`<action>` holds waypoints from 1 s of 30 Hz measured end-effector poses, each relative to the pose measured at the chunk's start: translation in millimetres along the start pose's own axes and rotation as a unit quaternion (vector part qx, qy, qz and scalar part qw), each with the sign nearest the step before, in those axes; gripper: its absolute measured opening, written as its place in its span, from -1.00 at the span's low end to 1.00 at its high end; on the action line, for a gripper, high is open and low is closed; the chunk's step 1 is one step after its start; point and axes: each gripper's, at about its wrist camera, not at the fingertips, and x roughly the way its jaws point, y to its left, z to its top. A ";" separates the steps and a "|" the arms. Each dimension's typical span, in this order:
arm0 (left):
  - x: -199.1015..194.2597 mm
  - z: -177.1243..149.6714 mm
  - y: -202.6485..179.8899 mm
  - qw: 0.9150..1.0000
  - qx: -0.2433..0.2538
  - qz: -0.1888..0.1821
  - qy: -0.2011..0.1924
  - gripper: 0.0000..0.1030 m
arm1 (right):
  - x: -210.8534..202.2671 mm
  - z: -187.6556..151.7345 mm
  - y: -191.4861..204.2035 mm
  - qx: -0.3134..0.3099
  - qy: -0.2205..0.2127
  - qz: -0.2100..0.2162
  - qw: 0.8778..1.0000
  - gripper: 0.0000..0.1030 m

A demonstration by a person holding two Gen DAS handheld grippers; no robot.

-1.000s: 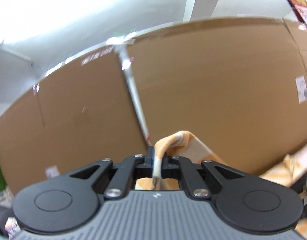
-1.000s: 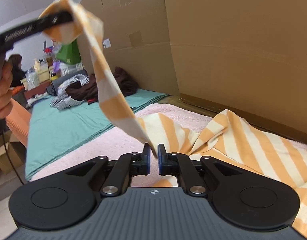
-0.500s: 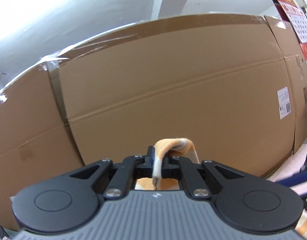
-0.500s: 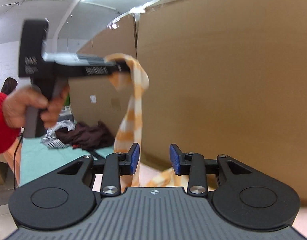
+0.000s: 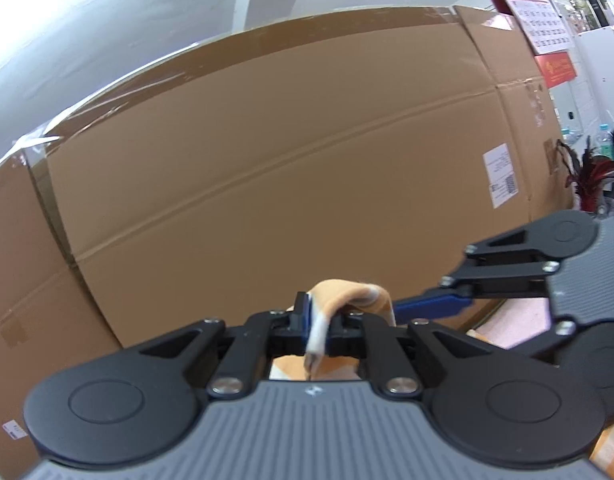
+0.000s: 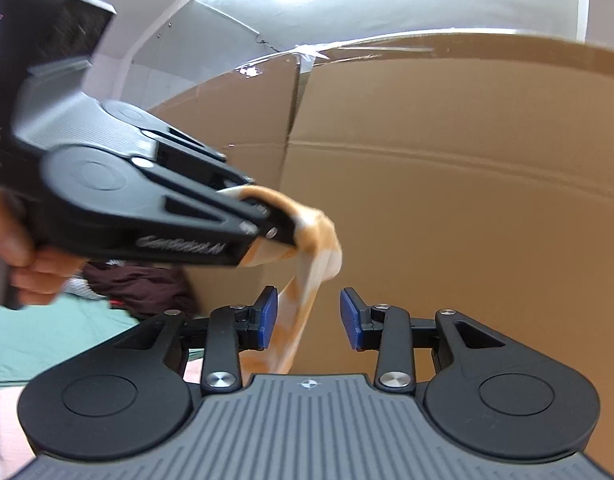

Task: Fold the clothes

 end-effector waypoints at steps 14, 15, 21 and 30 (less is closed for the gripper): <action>-1.5 -45.3 -12.3 0.998 -0.041 -0.036 0.013 0.21 | -6.3 2.3 -75.7 0.116 -0.001 -0.090 0.989 -0.98; 1.1 -57.3 -18.5 0.998 -0.043 -0.042 0.026 0.22 | -5.8 0.5 -85.1 0.139 -0.007 -0.081 0.987 -0.98; 21.4 -124.4 -62.0 0.984 -0.096 -0.111 0.100 0.27 | -6.4 -18.5 -123.6 0.269 -0.047 -0.038 0.961 -0.97; 76.4 -172.1 -114.4 0.961 -0.191 -0.131 0.151 0.26 | -32.3 -56.1 -142.4 0.382 -0.101 0.055 0.917 -0.95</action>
